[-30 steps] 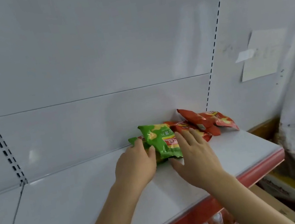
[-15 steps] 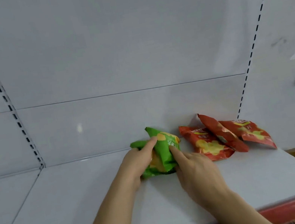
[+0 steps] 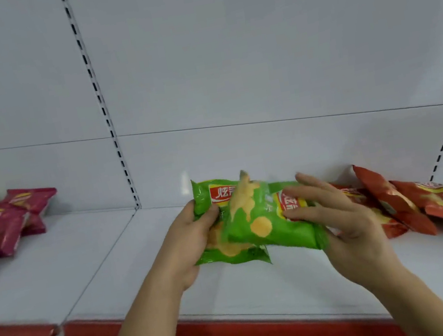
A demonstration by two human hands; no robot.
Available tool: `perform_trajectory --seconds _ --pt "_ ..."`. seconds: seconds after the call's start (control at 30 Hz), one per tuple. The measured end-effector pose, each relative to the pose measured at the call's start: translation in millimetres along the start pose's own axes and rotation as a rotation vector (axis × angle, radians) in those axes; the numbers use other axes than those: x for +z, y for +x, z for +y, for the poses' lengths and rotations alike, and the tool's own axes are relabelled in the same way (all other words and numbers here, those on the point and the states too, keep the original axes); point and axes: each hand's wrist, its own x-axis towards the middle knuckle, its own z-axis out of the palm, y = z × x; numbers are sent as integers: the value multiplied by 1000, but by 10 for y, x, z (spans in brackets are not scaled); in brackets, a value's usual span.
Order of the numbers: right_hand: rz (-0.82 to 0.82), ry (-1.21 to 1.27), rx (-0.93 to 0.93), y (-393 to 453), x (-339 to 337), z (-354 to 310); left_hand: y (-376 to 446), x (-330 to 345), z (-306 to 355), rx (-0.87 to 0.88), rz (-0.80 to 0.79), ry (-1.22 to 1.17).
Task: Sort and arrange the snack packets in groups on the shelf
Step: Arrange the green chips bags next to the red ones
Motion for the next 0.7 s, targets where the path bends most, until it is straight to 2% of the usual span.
perform_trajectory --seconds 0.1,0.17,0.3,0.37,0.4,0.47,0.53,0.6,0.67,0.7 --pt "-180 60 -82 116 181 -102 -88 -267 54 -117 -153 -66" --pt "-254 127 -52 213 284 -160 -135 -468 93 -169 -243 -72" --pt "-379 185 -20 398 528 -311 -268 -757 152 -146 -276 9" --pt "-329 137 22 492 705 -464 -322 -918 151 -77 -179 10" --pt "-239 113 97 527 804 -549 -349 -1014 162 -39 -119 -17" --pt "30 108 370 562 1041 -755 -390 -1237 191 47 -22 -105" --pt "184 283 684 580 1336 -1046 -429 -1470 220 137 74 -146" --pt "84 450 857 577 1687 -1401 -465 -1694 223 202 142 -122" --pt "-57 463 864 577 2049 -1718 -515 -1886 202 239 138 -57" --pt "-59 472 865 593 2216 -1838 -541 -1975 191 249 131 -23"
